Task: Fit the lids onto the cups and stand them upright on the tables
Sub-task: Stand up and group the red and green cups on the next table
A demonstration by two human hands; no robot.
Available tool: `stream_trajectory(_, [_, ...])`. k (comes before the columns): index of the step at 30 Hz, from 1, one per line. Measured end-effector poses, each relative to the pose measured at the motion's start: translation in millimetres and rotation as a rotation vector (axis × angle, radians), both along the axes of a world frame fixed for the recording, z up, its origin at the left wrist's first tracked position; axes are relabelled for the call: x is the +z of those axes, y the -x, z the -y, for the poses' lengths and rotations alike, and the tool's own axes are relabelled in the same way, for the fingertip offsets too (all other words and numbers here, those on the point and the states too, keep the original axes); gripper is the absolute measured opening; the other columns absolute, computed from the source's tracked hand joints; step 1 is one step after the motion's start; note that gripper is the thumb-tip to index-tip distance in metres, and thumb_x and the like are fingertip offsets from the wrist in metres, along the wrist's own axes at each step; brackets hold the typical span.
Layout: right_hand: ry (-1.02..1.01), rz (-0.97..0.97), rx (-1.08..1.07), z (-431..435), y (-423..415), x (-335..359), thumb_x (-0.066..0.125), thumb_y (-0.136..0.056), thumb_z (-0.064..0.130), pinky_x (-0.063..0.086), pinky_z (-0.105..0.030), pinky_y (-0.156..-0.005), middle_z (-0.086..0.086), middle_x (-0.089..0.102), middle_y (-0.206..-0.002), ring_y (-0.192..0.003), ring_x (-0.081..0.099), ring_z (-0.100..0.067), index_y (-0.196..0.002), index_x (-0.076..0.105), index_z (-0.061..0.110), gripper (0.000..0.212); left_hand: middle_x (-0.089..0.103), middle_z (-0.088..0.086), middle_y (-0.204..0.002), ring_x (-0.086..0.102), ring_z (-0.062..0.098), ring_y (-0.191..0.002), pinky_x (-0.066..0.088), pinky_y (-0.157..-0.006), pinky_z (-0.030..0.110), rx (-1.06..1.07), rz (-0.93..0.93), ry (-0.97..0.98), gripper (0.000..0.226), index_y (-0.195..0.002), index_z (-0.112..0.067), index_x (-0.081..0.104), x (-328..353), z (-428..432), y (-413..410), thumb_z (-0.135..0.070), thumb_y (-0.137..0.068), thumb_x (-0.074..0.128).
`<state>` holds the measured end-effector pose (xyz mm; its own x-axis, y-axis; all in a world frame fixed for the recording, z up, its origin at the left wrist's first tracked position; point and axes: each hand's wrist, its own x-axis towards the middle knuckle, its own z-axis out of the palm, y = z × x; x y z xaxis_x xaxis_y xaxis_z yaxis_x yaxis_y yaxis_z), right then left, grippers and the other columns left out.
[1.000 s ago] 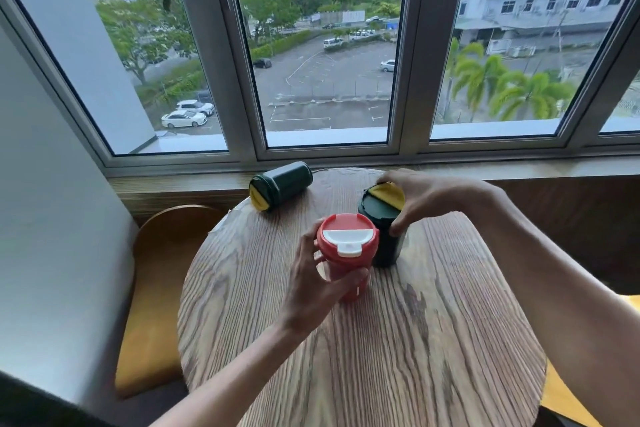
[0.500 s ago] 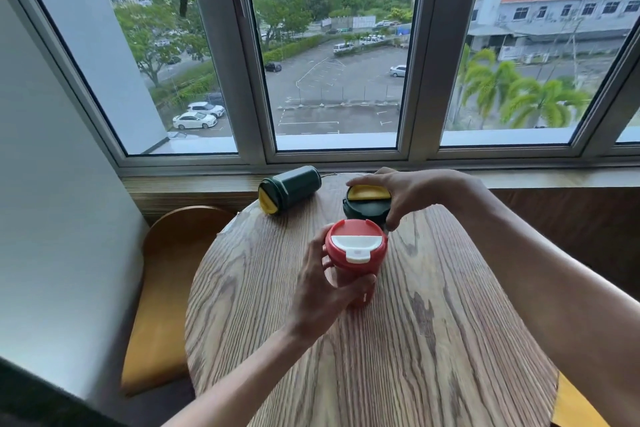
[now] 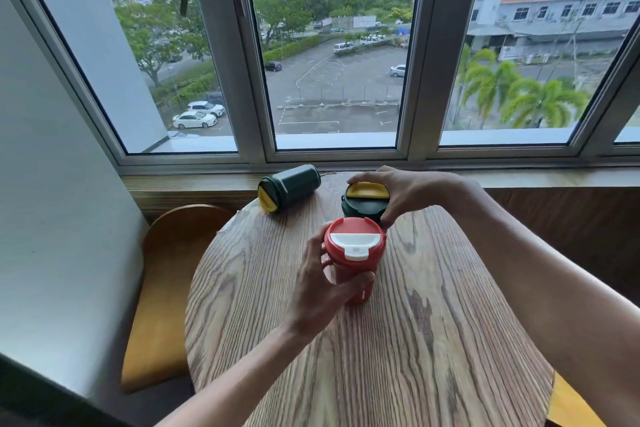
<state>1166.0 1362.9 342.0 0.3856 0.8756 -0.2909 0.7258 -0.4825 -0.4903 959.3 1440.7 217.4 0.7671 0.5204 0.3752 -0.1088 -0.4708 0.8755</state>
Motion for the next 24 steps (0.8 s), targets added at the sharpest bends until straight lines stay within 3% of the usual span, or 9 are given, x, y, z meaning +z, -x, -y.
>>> stream_trajectory(3, [0.003, 0.009, -0.032, 12.8, 0.5, -4.0, 0.086, -0.064, 0.011, 0.033, -0.041, -0.114, 0.000, 0.022, -0.150, -0.139, 0.027, -0.026, -0.148, 0.016, 0.047, 0.115, 0.048, -0.012, -0.136, 0.049, -0.002, -0.123, 0.046, -0.093, 0.013, -0.018, 0.005, -0.008, 0.095, -0.144, -0.028, 0.033, -1.1, -0.5, 0.9, -0.034, -0.067, 0.088])
stream_trajectory(5, [-0.100, 0.060, -0.111, 31.3, 4.7, -10.2, 0.080, -0.067, 0.006, 0.031, -0.040, -0.115, -0.003, 0.026, -0.150, -0.140, 0.027, -0.025, -0.149, 0.012, 0.044, 0.113, 0.046, -0.012, -0.140, 0.047, -0.001, -0.126, 0.045, -0.097, 0.015, -0.061, 0.016, 0.021, 0.094, -0.146, -0.027, 0.030, -4.6, -1.2, 5.0, -0.042, -0.070, 0.083])
stream_trajectory(8, [-0.610, 0.065, -0.347, 62.3, 30.9, -27.7, 0.062, -0.082, 0.000, 0.047, -0.032, -0.097, -0.005, 0.053, -0.129, -0.119, 0.054, -0.021, -0.138, 0.042, 0.030, 0.066, 0.047, -0.013, -0.142, 0.049, 0.006, -0.128, 0.044, -0.101, 0.023, -0.064, 0.034, 0.092, 0.086, -0.147, -0.032, 0.030, -14.7, -5.6, 14.8, -0.070, -0.076, 0.060])
stream_trajectory(10, [-0.876, -0.033, -0.494, 76.1, 58.0, -43.5, 0.063, -0.091, 0.014, 0.052, -0.028, -0.090, 0.002, 0.063, -0.113, -0.104, 0.061, -0.010, -0.124, 0.056, 0.022, 0.035, 0.053, -0.012, -0.134, 0.052, 0.005, -0.124, 0.046, -0.098, 0.025, 0.013, 0.026, 0.095, 0.074, -0.142, -0.036, 0.036, -18.6, -12.1, 18.9, -0.074, -0.080, 0.048])
stream_trajectory(11, [-0.905, -0.112, -0.509, 79.5, 71.3, -52.3, 0.065, -0.090, 0.030, 0.052, -0.026, -0.089, 0.005, 0.064, -0.113, -0.104, 0.060, -0.003, -0.123, 0.056, 0.022, 0.035, 0.056, -0.011, -0.129, 0.054, 0.002, -0.119, 0.047, -0.095, 0.024, 0.063, 0.019, 0.091, 0.064, -0.138, -0.039, 0.040, -18.2, -16.3, 19.4, -0.071, -0.082, 0.045])
stream_trajectory(14, [-0.846, -0.184, -0.414, 76.3, 97.5, -76.8, 0.064, -0.068, 0.073, 0.047, -0.017, -0.090, 0.013, 0.053, -0.125, -0.114, 0.052, 0.004, -0.130, 0.047, 0.034, 0.075, 0.059, -0.011, -0.116, 0.057, -0.003, -0.107, 0.052, -0.089, 0.024, 0.229, 0.002, 0.068, 0.038, -0.126, -0.041, 0.047, -13.8, -35.3, 13.6, -0.055, -0.090, 0.044])
stream_trajectory(16, [-0.853, -0.085, -0.349, 66.4, 102.8, -84.7, 0.063, -0.065, 0.076, 0.042, -0.016, -0.095, 0.014, 0.046, -0.129, -0.121, 0.047, 0.002, -0.128, 0.047, 0.042, 0.074, 0.060, -0.006, -0.113, 0.058, 0.003, -0.104, 0.053, -0.090, 0.033, 0.321, 0.002, 0.038, 0.033, -0.123, -0.032, 0.051, -9.5, -53.3, 5.6, -0.045, -0.092, 0.048])
stream_trajectory(19, [-0.899, 0.046, -0.282, 53.5, 107.0, -74.7, 0.065, -0.071, 0.067, 0.038, -0.012, -0.096, 0.014, 0.047, -0.128, -0.124, 0.043, -0.002, -0.118, 0.058, 0.041, 0.054, 0.059, 0.003, -0.115, 0.058, 0.016, -0.106, 0.052, -0.091, 0.046, 0.397, -0.010, -0.010, 0.035, -0.121, -0.021, 0.055, -2.5, -82.6, -8.8, -0.037, -0.090, 0.053])
stream_trajectory(24, [-0.771, 0.209, -0.227, 45.7, 107.4, -72.0, 0.053, -0.073, 0.077, 0.044, -0.022, -0.089, 0.024, 0.052, -0.119, -0.120, 0.043, -0.003, -0.105, 0.064, 0.038, 0.052, 0.046, 0.011, -0.131, 0.043, 0.025, -0.123, 0.042, -0.102, 0.049, 0.483, -0.107, -0.064, 0.056, -0.134, -0.020, 0.044, 2.3, -128.1, -33.3, -0.034, -0.086, 0.068])
